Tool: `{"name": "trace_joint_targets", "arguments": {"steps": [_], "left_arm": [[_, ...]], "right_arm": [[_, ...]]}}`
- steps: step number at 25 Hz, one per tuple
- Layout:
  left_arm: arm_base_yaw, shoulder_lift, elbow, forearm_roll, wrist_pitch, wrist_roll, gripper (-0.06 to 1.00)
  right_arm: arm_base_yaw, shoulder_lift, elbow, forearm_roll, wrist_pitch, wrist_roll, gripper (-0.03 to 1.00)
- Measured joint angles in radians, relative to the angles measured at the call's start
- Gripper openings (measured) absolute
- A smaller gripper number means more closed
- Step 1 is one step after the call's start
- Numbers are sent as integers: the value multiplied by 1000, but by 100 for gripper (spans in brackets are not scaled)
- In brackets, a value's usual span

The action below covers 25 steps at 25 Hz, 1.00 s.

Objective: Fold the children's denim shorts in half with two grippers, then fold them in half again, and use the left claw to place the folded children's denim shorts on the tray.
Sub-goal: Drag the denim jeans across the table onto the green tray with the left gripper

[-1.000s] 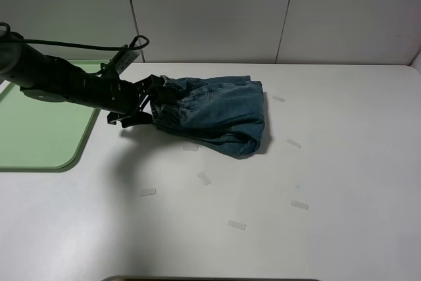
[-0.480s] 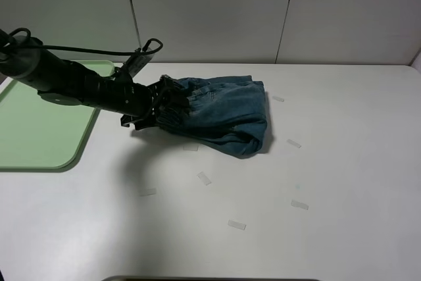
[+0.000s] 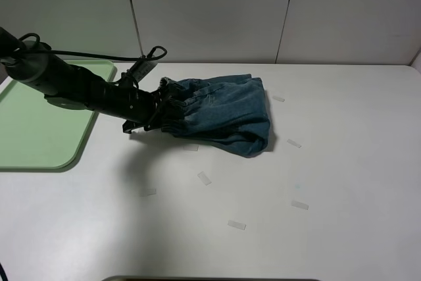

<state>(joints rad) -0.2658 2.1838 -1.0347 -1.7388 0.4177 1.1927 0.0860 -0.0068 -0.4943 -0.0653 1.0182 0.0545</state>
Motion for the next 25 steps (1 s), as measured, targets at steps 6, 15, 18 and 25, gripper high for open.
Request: {"name": "trace_joint_targets", "arguments": {"steps": [6, 15, 18, 25], "left_arm": [[-4, 0, -7, 40, -5, -47, 31], [-5, -84, -92, 579, -76, -440, 30], [-3, -128, -131, 840, -104, -634, 30], [6, -190, -217, 1474, -75, -1077, 30]], "right_arm": [[0, 0, 0, 0, 0, 0, 69], [0, 0, 0, 0, 0, 0, 69], [0, 0, 0, 0, 0, 0, 69], [0, 0, 0, 0, 0, 0, 69]]}}
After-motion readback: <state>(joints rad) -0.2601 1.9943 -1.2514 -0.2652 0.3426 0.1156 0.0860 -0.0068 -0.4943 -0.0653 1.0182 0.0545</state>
